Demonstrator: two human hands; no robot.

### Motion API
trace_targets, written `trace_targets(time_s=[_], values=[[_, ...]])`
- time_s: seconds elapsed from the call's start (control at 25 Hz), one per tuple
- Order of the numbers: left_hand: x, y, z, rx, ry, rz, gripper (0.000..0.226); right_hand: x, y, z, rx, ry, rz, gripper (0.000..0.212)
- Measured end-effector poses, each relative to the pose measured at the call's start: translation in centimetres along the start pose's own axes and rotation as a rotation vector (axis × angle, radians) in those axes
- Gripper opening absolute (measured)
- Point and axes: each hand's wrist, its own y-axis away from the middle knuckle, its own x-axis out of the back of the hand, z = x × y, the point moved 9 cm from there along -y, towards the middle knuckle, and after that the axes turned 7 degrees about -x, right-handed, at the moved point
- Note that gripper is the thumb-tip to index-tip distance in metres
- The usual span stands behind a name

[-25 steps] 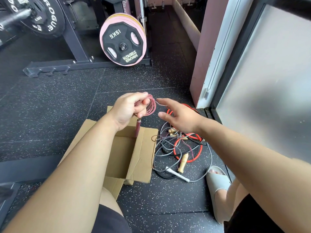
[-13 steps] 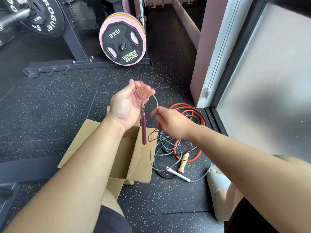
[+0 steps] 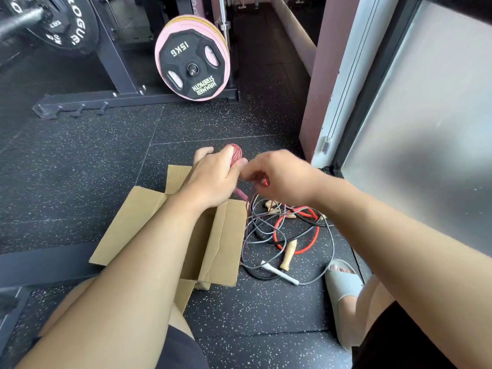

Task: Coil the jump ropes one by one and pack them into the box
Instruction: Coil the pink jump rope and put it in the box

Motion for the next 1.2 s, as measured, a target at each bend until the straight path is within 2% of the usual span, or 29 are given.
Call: trace_targets(time_s=[0.08,0.12,0.24,0.36,0.48,0.6,0.84,0.88,0.96,1.0,1.08,1.2], values=[[-1.1,0.2,-1.2,0.1,0.198,-0.115,0.032,2.9,0.5,1.4,-0.051,-0.162,0.103,0.032],[-1.5,0.3,-1.4,0.148,0.355,-0.142,0.034,3.8,0.7,2.4,-0.09,-0.226,0.121,0.031],[-2.0,0.8,-0.2,0.217,0.76,-0.212,0.042,4.0,1.3,5.3,-0.218,-0.342,0.042,0.015],[-2.1,1.4,1.7,0.158,0.898,-0.377,0.042,3.7,1.3,6.8,-0.291,-0.537,-0.014,0.013],[-2.4,1.9,2.3,0.131,0.906,-0.486,0.034,3.0,1.3,7.1,-0.312,-0.533,-0.092,0.012],[-2.7,2.0,1.5,0.167,0.809,-0.465,0.034,2.0,1.4,7.1,-0.283,-0.324,-0.101,0.017],[-1.7,1.4,-0.1,0.272,0.707,-0.209,0.036,5.3,1.9,0.2,0.096,0.134,0.423,0.026],[-1.5,1.2,-0.4,0.287,0.707,-0.166,0.036,5.1,2.0,-0.9,0.117,0.24,0.452,0.033],[-1.3,1.0,-0.7,0.307,0.745,-0.129,0.035,3.8,1.4,-1.3,0.062,0.387,0.395,0.042],[-1.3,1.1,-0.7,0.309,0.764,-0.13,0.035,3.0,1.0,-0.5,0.009,0.379,0.341,0.04],[-1.2,1.2,-0.6,0.304,0.789,-0.138,0.033,2.4,0.4,0.9,-0.033,0.214,0.282,0.024],[-0.8,1.3,-0.7,0.298,0.812,-0.14,0.032,3.2,0.2,3.5,-0.099,-0.08,0.291,0.006]])
